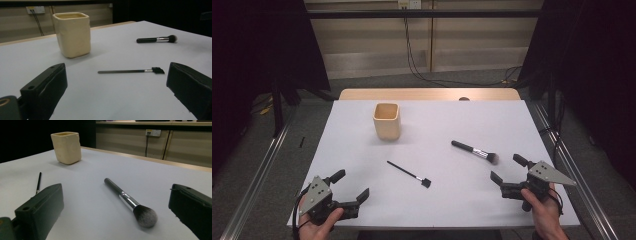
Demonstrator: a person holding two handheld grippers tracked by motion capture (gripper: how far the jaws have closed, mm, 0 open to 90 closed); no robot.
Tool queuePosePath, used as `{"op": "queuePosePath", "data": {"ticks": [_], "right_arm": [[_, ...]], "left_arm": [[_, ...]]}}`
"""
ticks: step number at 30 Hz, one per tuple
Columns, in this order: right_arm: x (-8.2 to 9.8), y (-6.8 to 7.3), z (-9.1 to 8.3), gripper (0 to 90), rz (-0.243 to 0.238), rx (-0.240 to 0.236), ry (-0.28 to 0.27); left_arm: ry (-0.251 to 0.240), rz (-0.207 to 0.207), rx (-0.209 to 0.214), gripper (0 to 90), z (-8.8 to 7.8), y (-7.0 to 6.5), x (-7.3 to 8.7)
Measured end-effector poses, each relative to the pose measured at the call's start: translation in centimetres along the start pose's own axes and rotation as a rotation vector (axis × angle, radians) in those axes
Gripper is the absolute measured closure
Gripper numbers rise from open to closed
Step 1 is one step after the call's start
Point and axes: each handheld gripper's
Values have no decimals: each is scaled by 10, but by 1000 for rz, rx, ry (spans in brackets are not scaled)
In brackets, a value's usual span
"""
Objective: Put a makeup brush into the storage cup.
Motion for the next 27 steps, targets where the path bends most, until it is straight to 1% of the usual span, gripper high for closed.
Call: {"op": "queuePosePath", "data": {"ticks": [2, 5, 7, 9, 10, 11, 14, 16, 17, 18, 19, 21, 22, 26, 27], "right_arm": [[0, -1, 2, 0, -3, 0, 7], [0, 0, 1, 0, 1, 0, 5], [0, 1, 1, 0, 3, 0, 1], [-1, 2, 1, 0, -5, -4, 3], [-1, 3, 1, 0, -11, -4, 6], [-1, 4, 0, 0, -8, -7, 4], [-1, 5, 0, 0, -14, -7, 3], [-1, 5, 0, 0, -17, -7, 6], [-1, 5, 1, 0, -14, -10, 6], [-1, 4, 1, 0, -14, -9, 6], [-1, 4, 1, 0, -12, -10, 7], [-1, 4, 1, 0, -12, -11, 7], [-1, 4, 1, 0, -12, -13, 6], [-1, 5, 2, 0, -12, -15, 7], [-1, 5, 1, 0, -14, -17, 6]], "left_arm": [[-1, 8, 9, 32, 2, -2, -2], [1, 7, 32, 31, 7, -5, -3], [3, 13, 35, 31, 9, -6, -4], [2, 21, 49, 29, 12, -8, -7], [2, 21, 49, 29, 12, -8, -7], [2, 29, 57, 29, 13, -8, -8], [-6, 37, 63, 29, 17, -10, -13], [-7, 34, 68, 28, 19, -9, -14], [-10, 22, 74, 27, 22, -9, -16], [-10, 22, 73, 27, 23, -8, -17], [-9, 38, 74, 27, 27, -8, -19], [-7, 39, 78, 27, 30, -8, -20], [-8, 38, 84, 27, 34, -8, -22], [2, 54, 100, 30, 43, -11, -25], [3, 51, 98, 37, 45, -12, -27]]}}
Point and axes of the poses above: each handheld gripper's, and its own axes: z roughly forward along the jaws, x roughly out of its underside, y roughly to its left, and after that the axes turned 6 degrees about -x, right-handed
